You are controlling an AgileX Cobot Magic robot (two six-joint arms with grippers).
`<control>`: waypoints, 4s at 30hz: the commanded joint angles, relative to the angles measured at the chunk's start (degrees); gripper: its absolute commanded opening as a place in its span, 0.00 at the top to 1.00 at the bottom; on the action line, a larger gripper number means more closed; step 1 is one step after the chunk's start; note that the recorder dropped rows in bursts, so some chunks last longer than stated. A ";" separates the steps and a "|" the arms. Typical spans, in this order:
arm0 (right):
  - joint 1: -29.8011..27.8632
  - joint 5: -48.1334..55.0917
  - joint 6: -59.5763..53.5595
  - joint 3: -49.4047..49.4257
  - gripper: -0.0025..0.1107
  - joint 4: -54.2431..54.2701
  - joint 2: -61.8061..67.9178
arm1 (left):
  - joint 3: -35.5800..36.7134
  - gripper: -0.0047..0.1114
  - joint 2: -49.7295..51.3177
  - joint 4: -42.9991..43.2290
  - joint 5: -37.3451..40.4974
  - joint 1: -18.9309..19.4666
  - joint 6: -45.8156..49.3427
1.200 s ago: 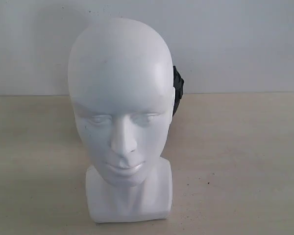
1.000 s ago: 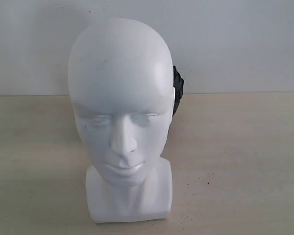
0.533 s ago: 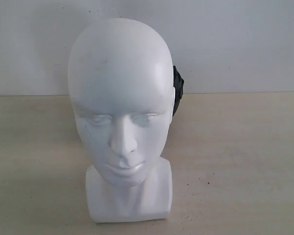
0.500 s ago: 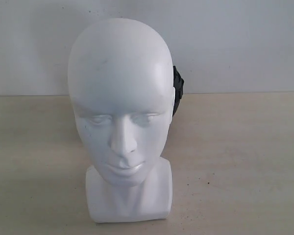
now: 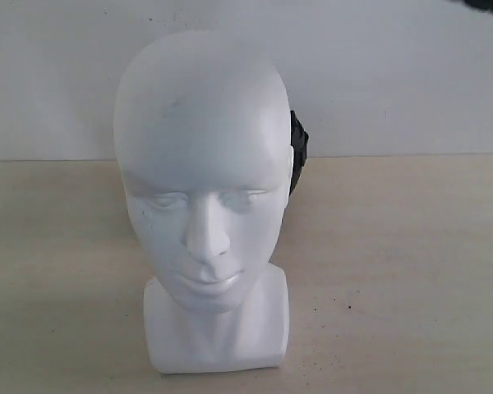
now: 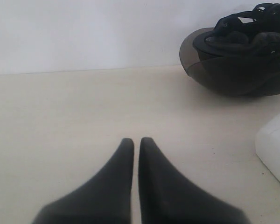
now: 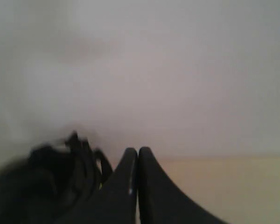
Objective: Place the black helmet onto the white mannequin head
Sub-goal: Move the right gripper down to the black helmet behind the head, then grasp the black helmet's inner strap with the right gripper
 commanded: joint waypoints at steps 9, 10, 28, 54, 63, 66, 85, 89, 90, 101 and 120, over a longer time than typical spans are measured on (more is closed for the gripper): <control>0.20 48.87 -16.94 -36.50 0.87 25.47 31.67 | -0.23 0.92 0.17 -0.59 -0.26 -0.53 -0.05; 0.58 48.72 -16.94 -37.44 0.81 26.10 32.77 | -0.23 0.92 0.17 -0.59 -0.26 -0.53 -0.05; 8.65 25.96 5.58 -39.32 0.21 9.37 44.54 | -0.23 0.92 0.17 -0.59 -0.26 -0.53 -0.05; -2.87 34.47 -2.39 -40.58 0.98 6.75 34.70 | -0.23 0.92 0.17 -0.59 -0.26 -0.53 -0.05; -7.60 47.56 -15.23 -40.48 0.98 -2.53 27.83 | -0.23 0.92 0.17 -0.59 -0.26 -0.53 -0.05; -10.45 52.94 -21.66 -40.48 0.98 -1.43 25.97 | -0.23 0.92 0.17 -0.59 -0.26 -0.53 -0.05; -15.34 59.06 -76.23 -29.61 0.98 22.00 22.72 | -0.23 0.92 0.17 -0.59 -0.26 -0.53 -0.05; -15.22 59.06 -85.49 -22.72 0.98 22.16 22.80 | -0.23 0.92 0.17 -0.59 -0.26 -0.53 -0.05; -15.22 59.06 -87.22 -21.50 0.98 22.16 22.80 | -0.23 0.92 0.17 -0.59 -0.26 -0.53 -0.05; -12.85 56.63 -92.99 -13.04 0.97 22.00 22.80 | -0.23 0.92 0.17 -0.59 -0.26 -0.53 -0.05; -7.91 40.58 -77.77 -13.13 0.35 12.73 12.16 | -0.23 0.92 0.17 -0.59 -0.26 -0.53 -0.05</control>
